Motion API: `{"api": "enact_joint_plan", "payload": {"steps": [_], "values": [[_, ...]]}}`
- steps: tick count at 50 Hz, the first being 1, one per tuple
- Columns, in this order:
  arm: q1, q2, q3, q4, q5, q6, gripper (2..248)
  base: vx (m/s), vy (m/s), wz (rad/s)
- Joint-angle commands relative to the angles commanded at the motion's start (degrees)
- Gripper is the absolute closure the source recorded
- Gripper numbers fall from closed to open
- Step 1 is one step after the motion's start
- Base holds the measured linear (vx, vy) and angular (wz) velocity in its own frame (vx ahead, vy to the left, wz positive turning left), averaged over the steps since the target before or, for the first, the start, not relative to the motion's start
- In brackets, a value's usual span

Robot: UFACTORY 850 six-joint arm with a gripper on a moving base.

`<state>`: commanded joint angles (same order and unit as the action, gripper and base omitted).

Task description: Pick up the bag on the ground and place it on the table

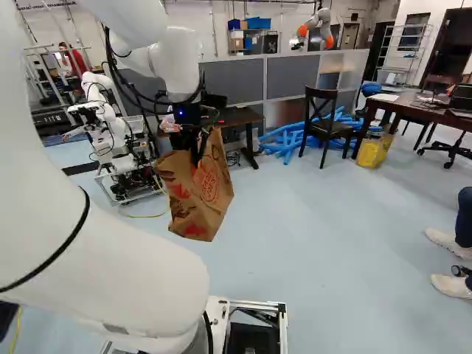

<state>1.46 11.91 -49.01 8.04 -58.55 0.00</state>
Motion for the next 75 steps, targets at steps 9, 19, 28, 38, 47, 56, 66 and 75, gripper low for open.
{"api": "enact_joint_plan", "payload": {"steps": [9, 19, 28, 38, 47, 56, 66, 75], "values": [[0.0, 0.0, 0.0, 0.0, 0.0, 0.0, 227, 0.000, 0.000, 0.000], [0.0, 0.0, 0.0, 0.0, 0.0, 0.0, 227, 0.001, 0.000, 0.003], [0.0, 0.0, 0.0, 0.0, 0.0, 0.0, 227, 0.039, -0.003, 0.042], [0.0, 0.0, 0.0, 0.0, 0.0, 0.0, 227, 0.060, -0.051, -0.006], [0.0, 0.0, 0.0, 0.0, 0.0, 0.0, 227, 0.090, -0.073, -0.001], [0.0, 0.0, 0.0, 0.0, 0.0, 0.0, 227, 0.128, -0.110, 0.010], [0.0, 0.0, 0.0, 0.0, 0.0, 0.0, 227, 0.155, -0.145, 0.001], [0.0, 0.0, 0.0, 0.0, 0.0, 0.0, 227, 0.167, -0.148, -0.009]]}}
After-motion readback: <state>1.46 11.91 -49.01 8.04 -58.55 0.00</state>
